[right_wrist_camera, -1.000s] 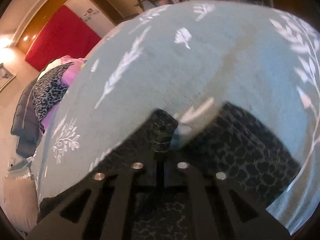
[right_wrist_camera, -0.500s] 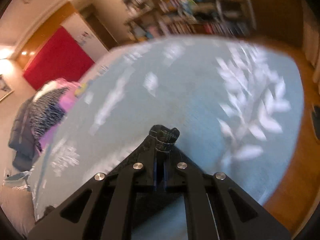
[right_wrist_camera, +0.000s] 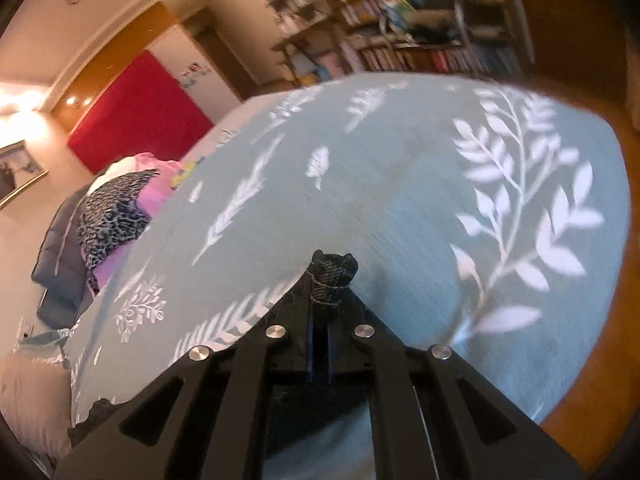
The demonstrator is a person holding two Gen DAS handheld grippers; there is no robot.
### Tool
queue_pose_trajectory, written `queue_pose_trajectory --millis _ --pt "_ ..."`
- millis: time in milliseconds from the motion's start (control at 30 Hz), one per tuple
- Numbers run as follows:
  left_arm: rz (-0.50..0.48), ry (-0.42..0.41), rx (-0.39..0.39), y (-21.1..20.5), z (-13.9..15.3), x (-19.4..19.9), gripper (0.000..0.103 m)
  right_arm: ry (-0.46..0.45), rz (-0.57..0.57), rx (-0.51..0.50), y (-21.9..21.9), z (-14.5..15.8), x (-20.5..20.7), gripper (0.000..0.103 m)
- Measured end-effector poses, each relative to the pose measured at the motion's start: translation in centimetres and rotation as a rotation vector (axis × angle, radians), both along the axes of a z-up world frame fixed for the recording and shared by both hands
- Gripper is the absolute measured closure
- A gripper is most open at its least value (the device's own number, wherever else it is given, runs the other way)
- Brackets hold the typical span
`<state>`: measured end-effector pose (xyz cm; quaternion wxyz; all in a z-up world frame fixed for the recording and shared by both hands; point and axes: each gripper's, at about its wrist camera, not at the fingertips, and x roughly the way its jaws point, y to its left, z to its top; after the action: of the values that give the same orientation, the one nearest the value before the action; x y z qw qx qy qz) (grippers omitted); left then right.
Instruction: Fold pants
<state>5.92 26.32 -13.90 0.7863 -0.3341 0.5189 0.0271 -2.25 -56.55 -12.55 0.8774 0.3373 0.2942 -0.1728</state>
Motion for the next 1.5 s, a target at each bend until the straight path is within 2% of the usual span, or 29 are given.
queue_pose_trajectory --millis 67,133,167,233,267,300,400,433,500,567,667,700,767,833,900,967,1000,1133,1267,1367,1400,1433,1467,1500 --pt "0.009 -0.005 -0.014 0.1 -0.2 -0.2 0.097 0.033 -0.002 0.005 -0.6 -1.1 0.2 0.098" --pt "0.0 -0.006 -0.01 0.0 -0.2 -0.2 0.097 0.131 -0.026 0.059 -1.8 -4.1 0.3 0.095" --pt "-0.002 -0.003 -0.008 0.0 -0.1 -0.1 0.094 0.187 -0.06 0.098 -2.3 -5.8 -0.1 0.086" --pt "-0.005 0.01 -0.011 0.2 0.1 0.0 0.093 0.151 -0.092 0.147 -2.5 -6.5 -1.3 0.081" --pt "-0.005 0.013 -0.015 0.5 0.3 -0.1 0.092 0.153 -0.102 0.139 -2.3 -6.2 -1.6 0.076" --pt "0.002 0.015 -0.015 0.8 0.5 0.0 0.089 0.166 -0.109 0.117 -2.2 -5.9 -1.6 0.069" --pt "0.042 -0.021 0.004 2.1 1.7 -0.2 0.081 0.234 -0.168 -0.01 -1.9 -4.2 -1.6 0.062" --pt "0.059 -0.035 0.006 2.6 1.9 -0.4 0.08 0.253 -0.191 -0.044 -1.9 -3.7 -1.8 0.061" --pt "0.085 -0.058 0.014 3.4 2.3 -0.8 0.069 0.25 -0.207 -0.076 -1.6 -2.7 -1.6 0.061" --pt "0.113 -0.078 0.009 4.2 2.4 -1.0 0.065 0.243 -0.187 -0.106 -0.7 -1.8 -0.9 0.061" --pt "0.147 -0.11 -0.038 5.2 2.5 -1.3 0.063 0.273 -0.171 -0.232 2.1 -0.5 0.7 0.06" --pt "0.153 -0.125 -0.051 5.5 2.7 -1.3 0.061 0.274 -0.159 -0.28 3.5 0.1 1.4 0.059" --pt "0.157 -0.145 -0.065 5.7 2.9 -1.2 0.06 0.261 -0.123 -0.312 5.1 0.8 1.9 0.054" --pt "0.163 -0.167 -0.077 5.8 3.1 -1.2 0.054 0.251 -0.08 -0.352 7.4 1.1 3.1 0.051" --pt "0.191 -0.186 -0.117 6.0 2.9 -1.0 0.038 0.247 -0.036 -0.372 9.3 1.1 4.5 0.048" --pt "0.218 -0.188 -0.185 6.2 2.3 -0.9 0.036 0.243 0.011 -0.366 11.3 0.7 5.5 0.048" --pt "0.225 -0.178 -0.206 6.3 2.0 -0.9 0.036 0.241 0.036 -0.364 12.2 0.7 5.8 0.048" --pt "0.237 -0.15 -0.189 6.4 1.5 -0.9 0.036 0.231 0.106 -0.351 15.4 0.4 7.0 0.048" --pt "0.268 -0.172 -0.214 7.4 1.2 -0.7 0.036 0.233 0.173 -0.357 18.3 0.2 8.3 0.048" --pt "0.254 -0.189 -0.228 7.3 1.3 0.3 0.04 0.227 0.205 -0.342 19.9 0.0 9.0 0.048" --pt "0.235 -0.187 -0.226 7.1 1.3 0.8 0.054 0.221 0.216 -0.321 20.3 -0.1 9.2 0.048" --pt "0.216 -0.184 -0.218 6.8 1.4 1.1 0.063 0.219 0.219 -0.304 20.7 -0.3 9.3 0.048" --pt "0.197 -0.184 -0.209 6.6 1.5 1.7 0.081 0.222 0.231 -0.284 21.3 -0.6 9.5 0.048" --pt "0.199 -0.183 -0.199 6.5 1.5 1.8 0.089 0.226 0.243 -0.282 21.7 -0.8 9.6 0.048"
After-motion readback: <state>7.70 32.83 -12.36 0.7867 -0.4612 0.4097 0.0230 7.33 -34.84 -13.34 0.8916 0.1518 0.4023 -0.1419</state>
